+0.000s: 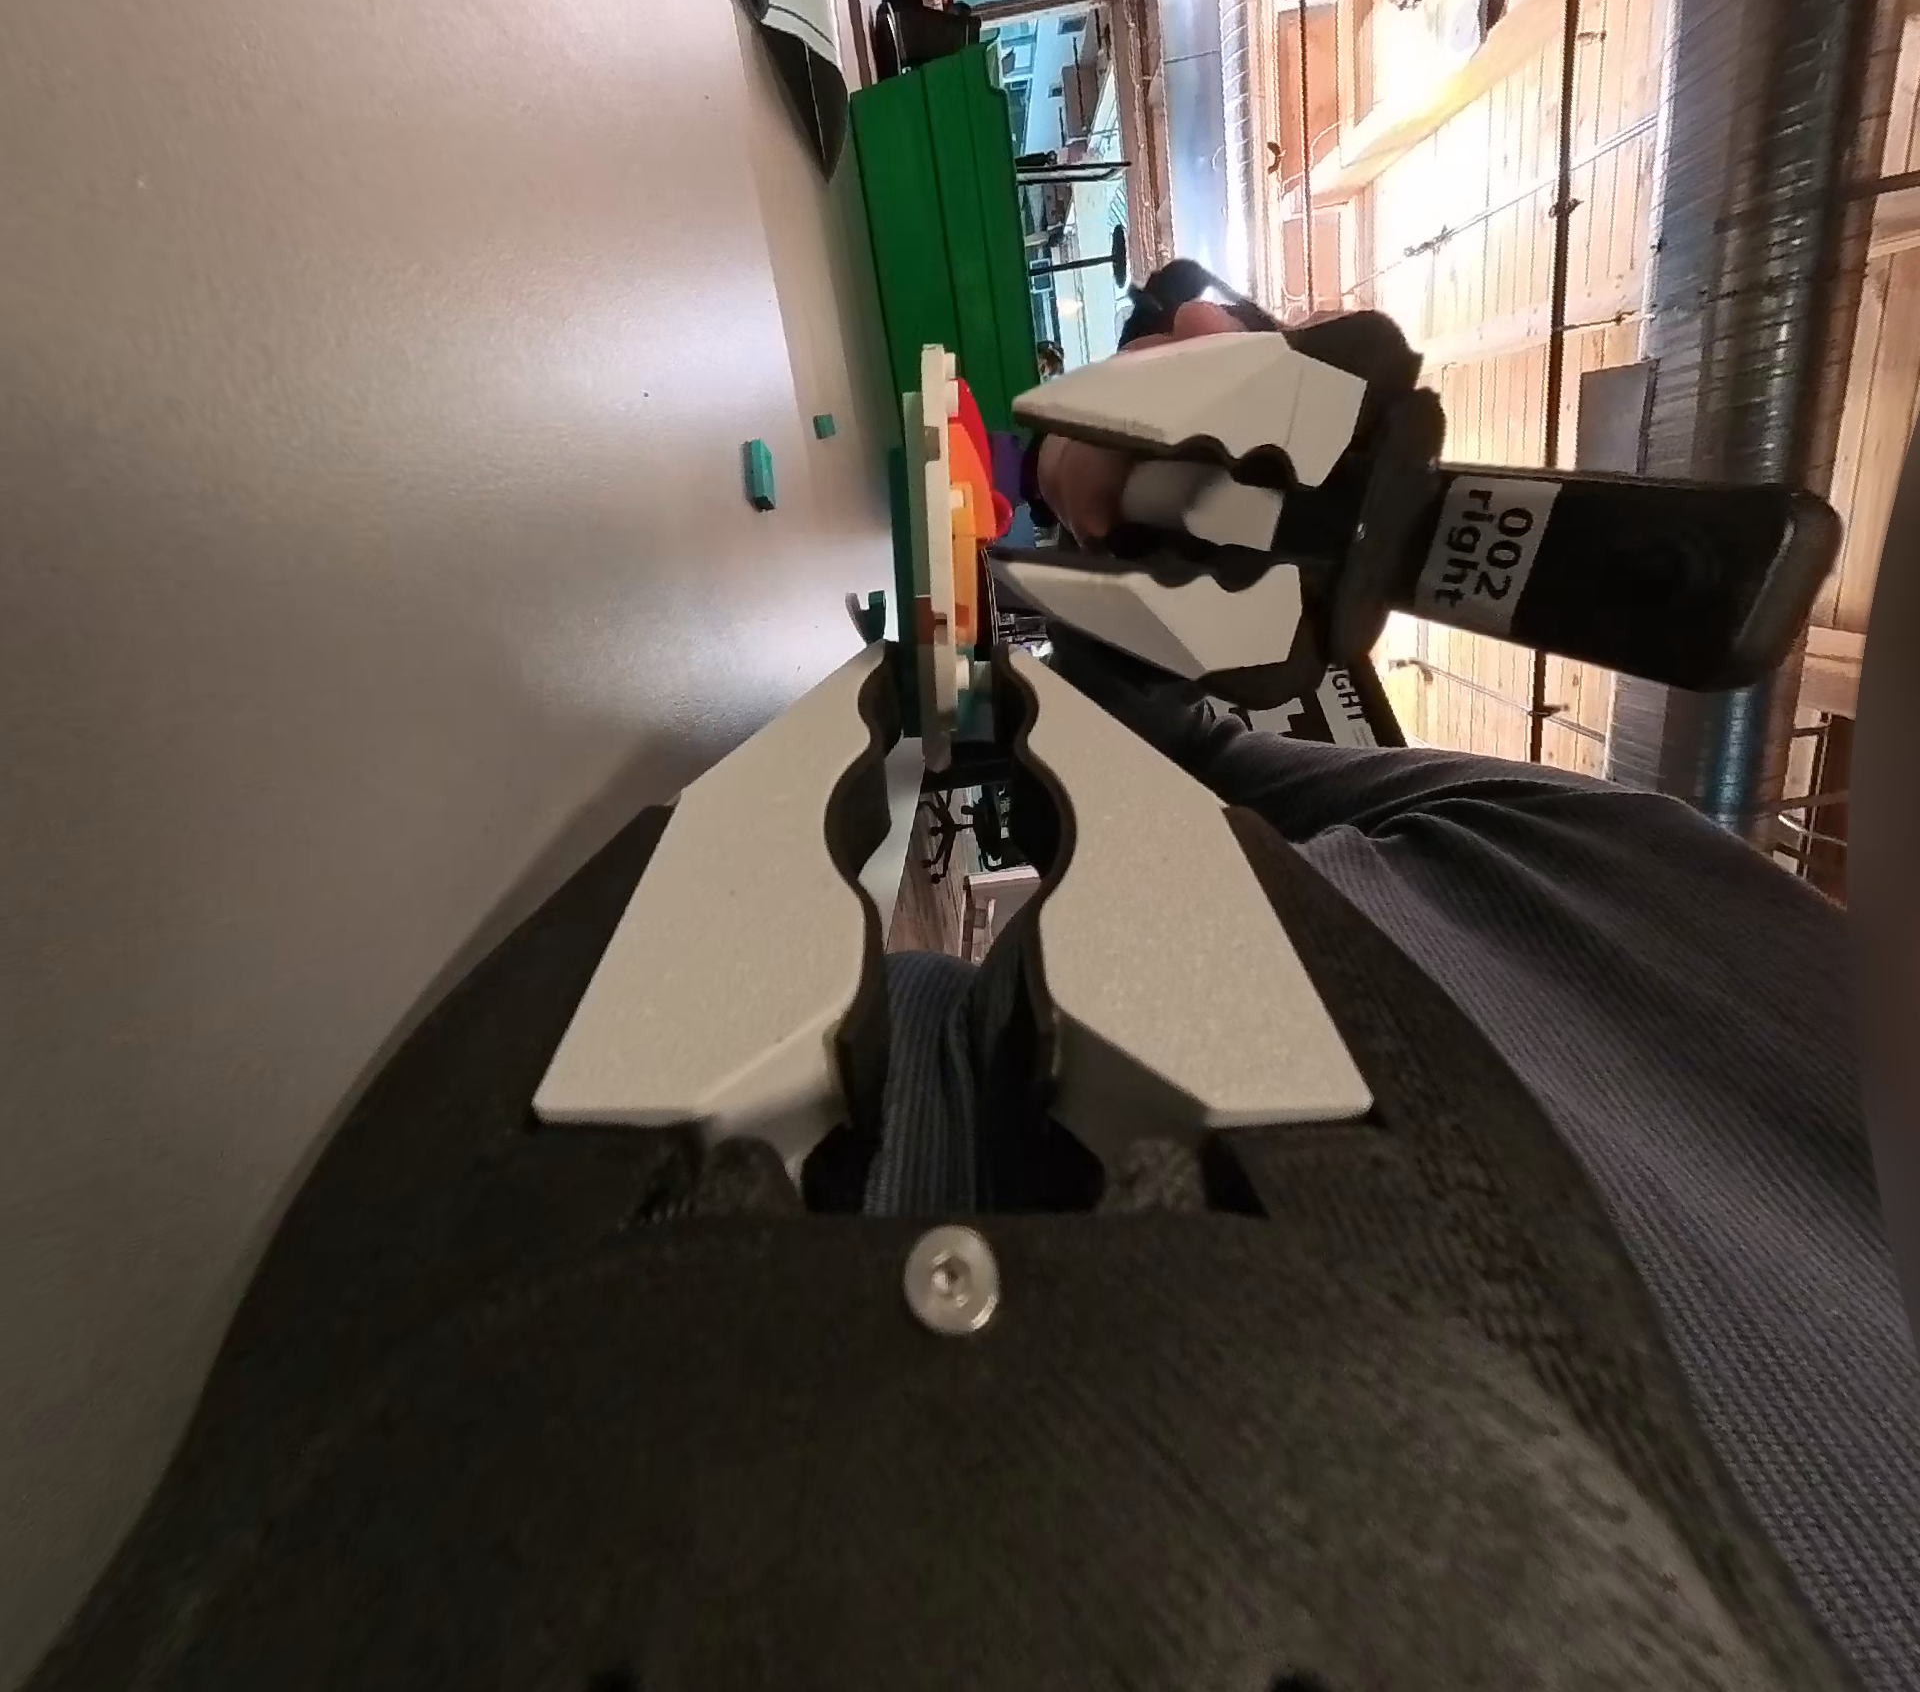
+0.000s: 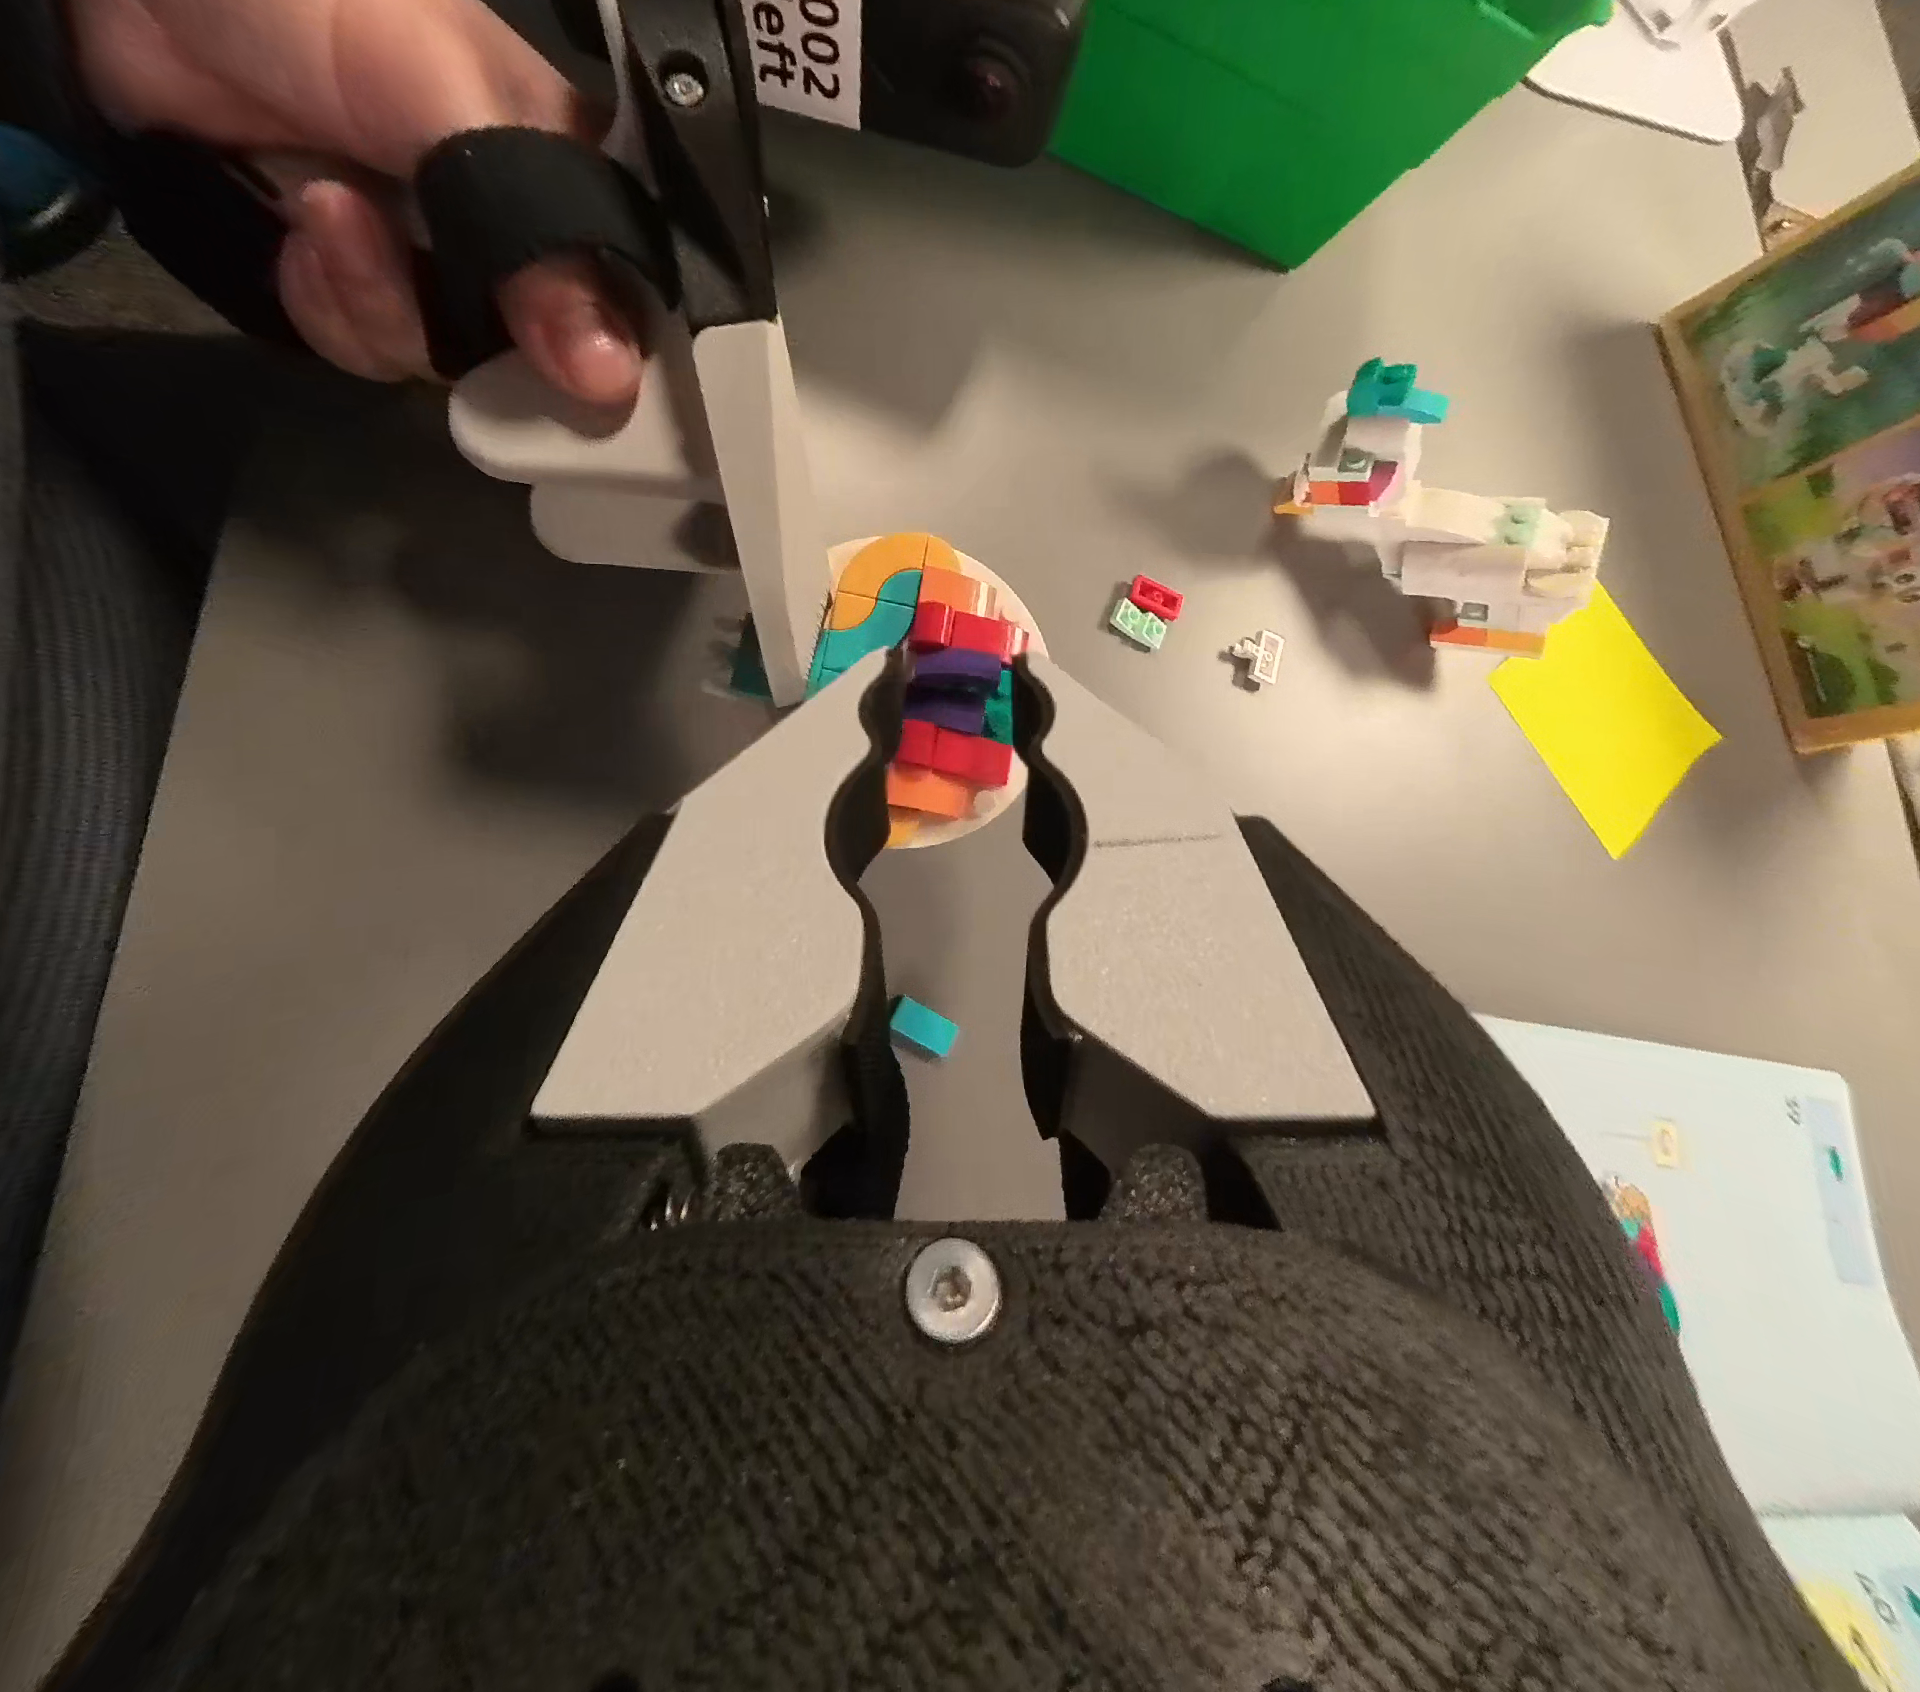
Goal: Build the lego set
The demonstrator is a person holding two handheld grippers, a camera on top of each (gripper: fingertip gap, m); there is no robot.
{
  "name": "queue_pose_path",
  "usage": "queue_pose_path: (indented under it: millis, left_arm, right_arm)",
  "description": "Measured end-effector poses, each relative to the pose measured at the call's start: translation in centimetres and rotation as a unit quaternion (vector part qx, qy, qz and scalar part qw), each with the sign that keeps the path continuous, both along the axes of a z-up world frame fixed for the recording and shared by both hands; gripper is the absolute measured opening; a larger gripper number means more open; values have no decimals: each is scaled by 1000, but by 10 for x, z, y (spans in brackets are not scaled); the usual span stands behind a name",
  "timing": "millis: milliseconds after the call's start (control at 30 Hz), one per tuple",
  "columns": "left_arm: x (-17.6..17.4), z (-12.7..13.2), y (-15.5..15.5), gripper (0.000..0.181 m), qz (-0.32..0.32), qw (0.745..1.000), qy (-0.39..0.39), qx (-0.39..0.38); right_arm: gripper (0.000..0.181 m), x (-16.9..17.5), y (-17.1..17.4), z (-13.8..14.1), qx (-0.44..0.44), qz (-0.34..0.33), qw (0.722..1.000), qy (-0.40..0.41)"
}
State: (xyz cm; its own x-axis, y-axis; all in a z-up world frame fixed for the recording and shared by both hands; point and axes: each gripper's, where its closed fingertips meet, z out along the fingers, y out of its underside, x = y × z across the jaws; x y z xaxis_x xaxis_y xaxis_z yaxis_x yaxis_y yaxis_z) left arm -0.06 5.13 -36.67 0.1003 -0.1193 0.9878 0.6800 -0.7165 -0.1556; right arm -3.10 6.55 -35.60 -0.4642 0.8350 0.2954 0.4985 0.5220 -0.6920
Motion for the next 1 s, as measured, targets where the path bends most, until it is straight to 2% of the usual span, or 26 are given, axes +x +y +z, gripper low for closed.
queue_pose_path:
  millis: [267, 433, 567, 800, 1000]
  left_arm:
    - [0, 0, 0, 15, 0, 1000, 0, 0]
    - [0, 0, 0, 15, 0, 1000, -1, 0]
    - [0, 0, 0, 15, -1, 1000, -1, 1]
    - [0, 0, 0, 15, -1, 1000, -1, 1]
    - [1, 0, 0, 15, -2, 1000, -1, 0]
  right_arm:
    - [14, -2, 0, -2, -11, -3, 1000, 2]
    - [12, -1, 1, 1, -71, -11, 997, 16]
    - [18, 0, 2, 0, -95, -17, 995, 15]
    - [17, -1, 0, 1, -73, -3, 997, 23]
    - [19, -1, -2, -2, 5, 25, 1000, 16]
